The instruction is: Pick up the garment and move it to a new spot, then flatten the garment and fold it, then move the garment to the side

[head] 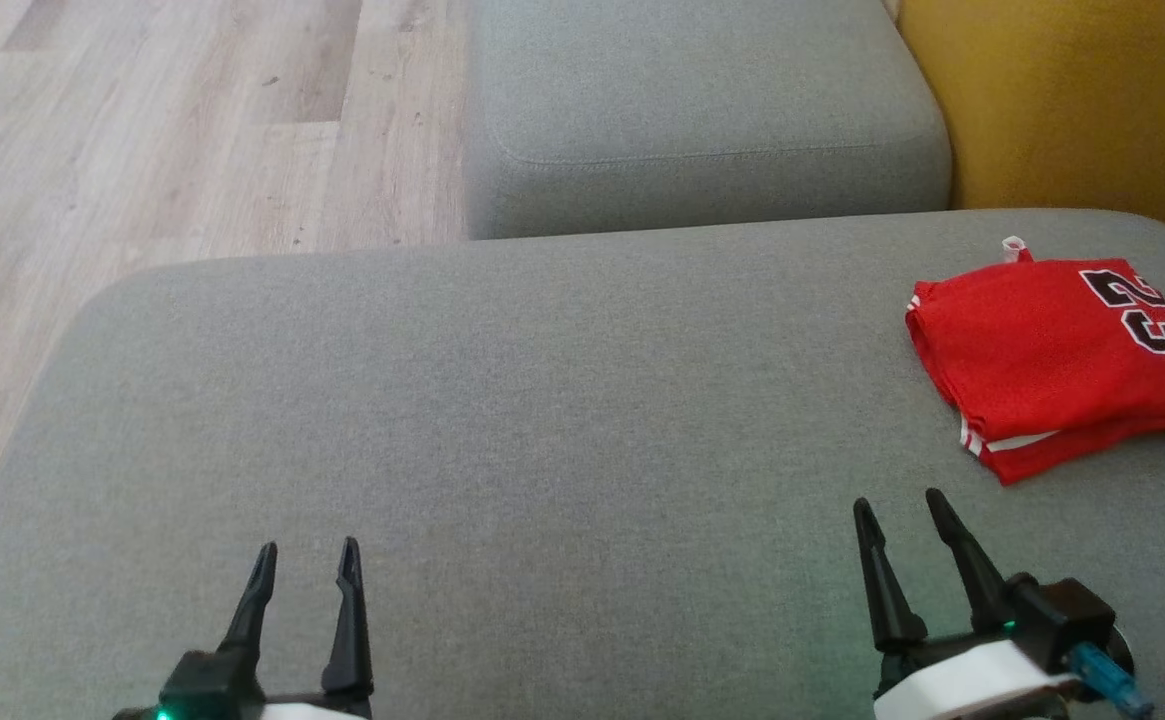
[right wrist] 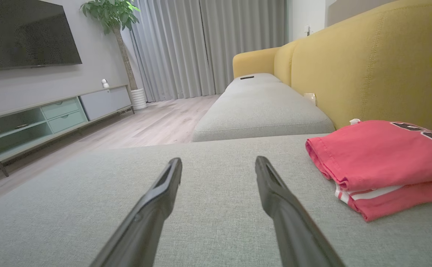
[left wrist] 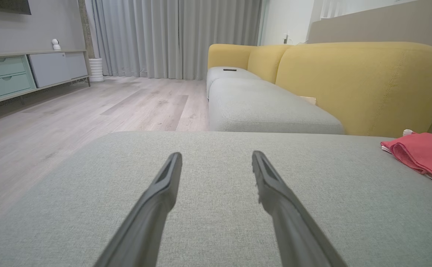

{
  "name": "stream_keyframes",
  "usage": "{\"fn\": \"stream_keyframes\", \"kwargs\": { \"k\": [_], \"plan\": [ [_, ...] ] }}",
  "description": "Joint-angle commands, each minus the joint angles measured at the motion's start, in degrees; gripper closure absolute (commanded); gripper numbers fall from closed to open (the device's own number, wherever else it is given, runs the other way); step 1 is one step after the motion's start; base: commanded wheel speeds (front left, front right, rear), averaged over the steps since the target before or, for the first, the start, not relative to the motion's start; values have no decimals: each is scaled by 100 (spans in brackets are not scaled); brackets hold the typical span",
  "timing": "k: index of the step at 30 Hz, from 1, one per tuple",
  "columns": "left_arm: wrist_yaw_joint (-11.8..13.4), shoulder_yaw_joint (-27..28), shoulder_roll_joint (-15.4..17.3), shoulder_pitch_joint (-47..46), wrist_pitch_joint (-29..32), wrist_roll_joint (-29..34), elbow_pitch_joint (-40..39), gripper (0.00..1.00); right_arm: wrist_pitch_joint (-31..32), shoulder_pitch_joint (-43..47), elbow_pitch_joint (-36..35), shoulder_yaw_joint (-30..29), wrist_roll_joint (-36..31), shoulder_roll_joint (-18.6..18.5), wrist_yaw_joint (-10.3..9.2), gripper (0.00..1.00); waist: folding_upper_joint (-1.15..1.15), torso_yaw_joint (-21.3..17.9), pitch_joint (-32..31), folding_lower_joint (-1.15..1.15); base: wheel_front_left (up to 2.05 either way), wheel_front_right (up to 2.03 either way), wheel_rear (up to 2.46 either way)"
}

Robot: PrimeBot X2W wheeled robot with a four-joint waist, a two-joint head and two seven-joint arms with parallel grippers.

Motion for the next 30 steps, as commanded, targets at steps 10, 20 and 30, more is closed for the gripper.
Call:
{"fn": "stream_keyframes", "kwargs": {
  "k": [10,20,30],
  "plan": [
    [-35,17,20,-19,79,-445,234,100,91,6,209,-13,439,-5,1,100,0,-2,36,0,0,0,0],
    [-151,90,58,-186,193,-1105,351,100,220,-88,200,-98,1047,-19,3,100,0,-8,87,0,0,0,0],
    [-285,186,93,-382,335,-1896,477,100,380,-195,181,-207,1779,-28,4,100,0,-16,149,0,0,0,0]
  ]
}}
